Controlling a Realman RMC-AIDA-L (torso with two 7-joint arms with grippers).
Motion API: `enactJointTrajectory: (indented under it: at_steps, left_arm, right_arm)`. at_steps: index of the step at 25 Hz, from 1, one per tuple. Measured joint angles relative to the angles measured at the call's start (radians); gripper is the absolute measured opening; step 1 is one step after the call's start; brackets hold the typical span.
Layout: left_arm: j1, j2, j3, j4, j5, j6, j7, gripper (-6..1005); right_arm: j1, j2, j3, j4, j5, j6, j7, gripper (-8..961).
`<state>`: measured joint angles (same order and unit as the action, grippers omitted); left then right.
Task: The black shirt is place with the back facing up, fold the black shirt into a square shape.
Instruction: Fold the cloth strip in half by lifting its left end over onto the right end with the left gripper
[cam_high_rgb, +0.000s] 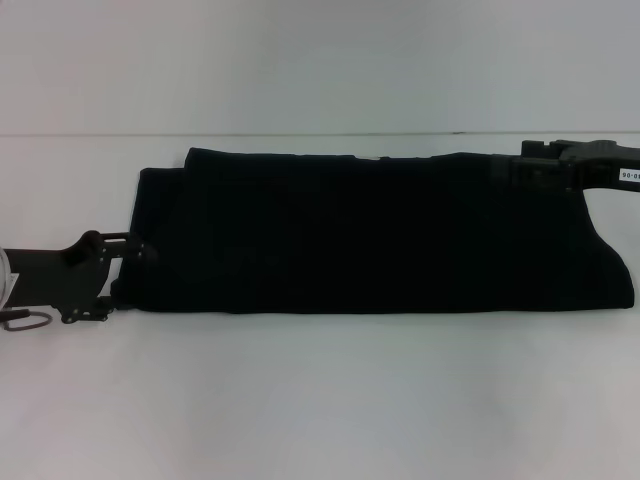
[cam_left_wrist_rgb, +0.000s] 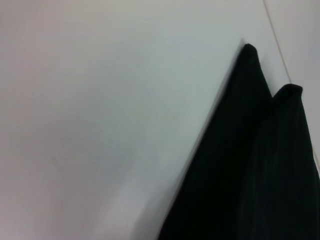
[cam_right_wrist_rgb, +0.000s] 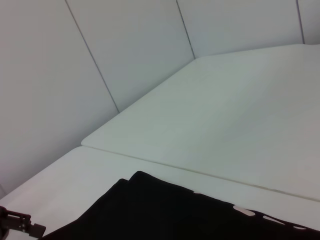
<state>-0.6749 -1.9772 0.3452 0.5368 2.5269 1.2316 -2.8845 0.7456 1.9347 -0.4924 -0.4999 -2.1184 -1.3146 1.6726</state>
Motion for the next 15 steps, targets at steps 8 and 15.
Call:
enactJointTrajectory:
  at_steps: [8, 15]
  left_arm:
    - [-0.001, 0.0, 0.0, -0.007, 0.0, -0.012, 0.049, 636]
    - [-0.001, 0.0, 0.0, -0.029, 0.004, -0.047, 0.072, 410]
  right_arm:
    - [-0.001, 0.001, 0.0, -0.002, 0.0, 0.0, 0.001, 790]
    - [-0.001, 0.001, 0.0, -0.002, 0.0, 0.0, 0.001, 791]
